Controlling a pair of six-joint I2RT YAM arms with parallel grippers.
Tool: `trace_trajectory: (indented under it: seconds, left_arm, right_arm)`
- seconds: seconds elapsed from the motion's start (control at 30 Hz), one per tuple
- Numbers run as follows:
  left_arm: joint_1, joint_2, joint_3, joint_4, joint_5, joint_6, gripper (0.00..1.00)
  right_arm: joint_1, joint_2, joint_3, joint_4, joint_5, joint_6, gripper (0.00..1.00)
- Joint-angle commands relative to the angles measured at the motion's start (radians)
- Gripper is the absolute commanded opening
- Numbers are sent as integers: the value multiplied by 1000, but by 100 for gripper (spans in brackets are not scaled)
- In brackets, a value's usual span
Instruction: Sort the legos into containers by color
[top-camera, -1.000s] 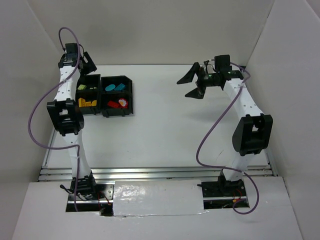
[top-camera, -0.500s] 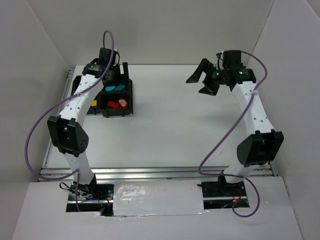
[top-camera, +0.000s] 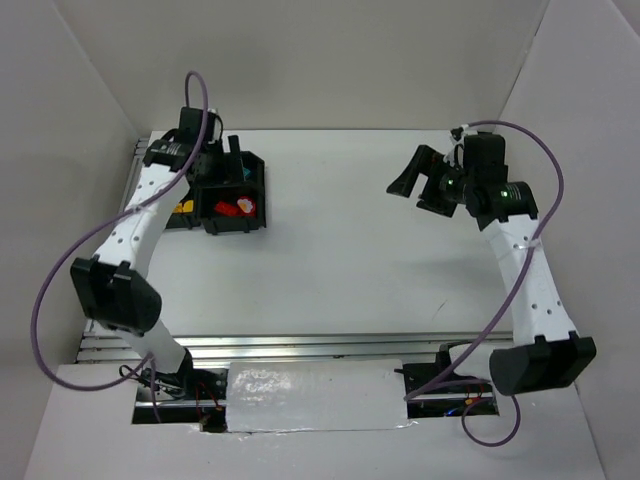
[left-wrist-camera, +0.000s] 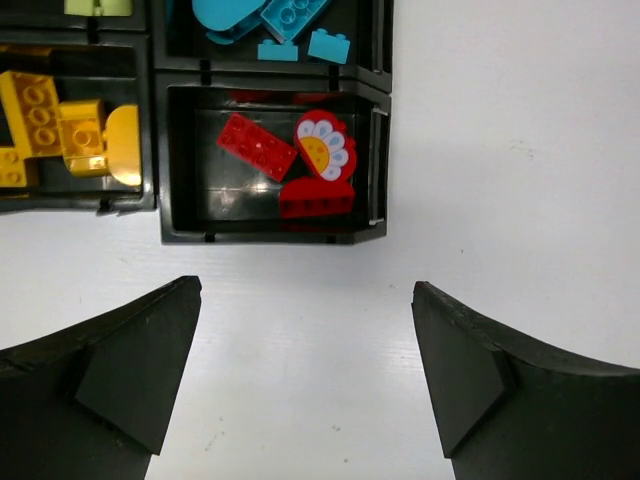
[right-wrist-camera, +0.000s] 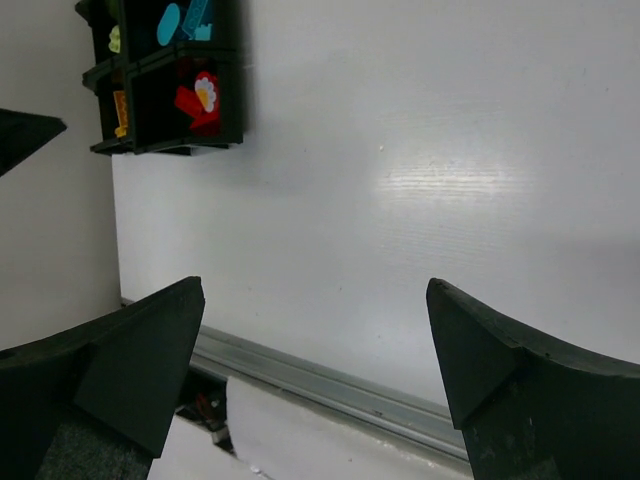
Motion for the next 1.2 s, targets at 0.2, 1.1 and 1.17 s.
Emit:
trace_trajectory:
  seconds: [0.2, 1.1, 1.17]
  left_arm:
    - [-4, -458, -396, 95, -78, -22, 100]
    - [-4, -781, -599, 81, -91, -21, 99]
    - [-2, -785, -583, 60, -159, -24, 100]
  right_arm:
    - [16, -425, -267, 76, 85, -44, 100]
    - [56, -585, -335, 24, 104, -54, 100]
    - [73, -588, -322, 16, 130, -56, 100]
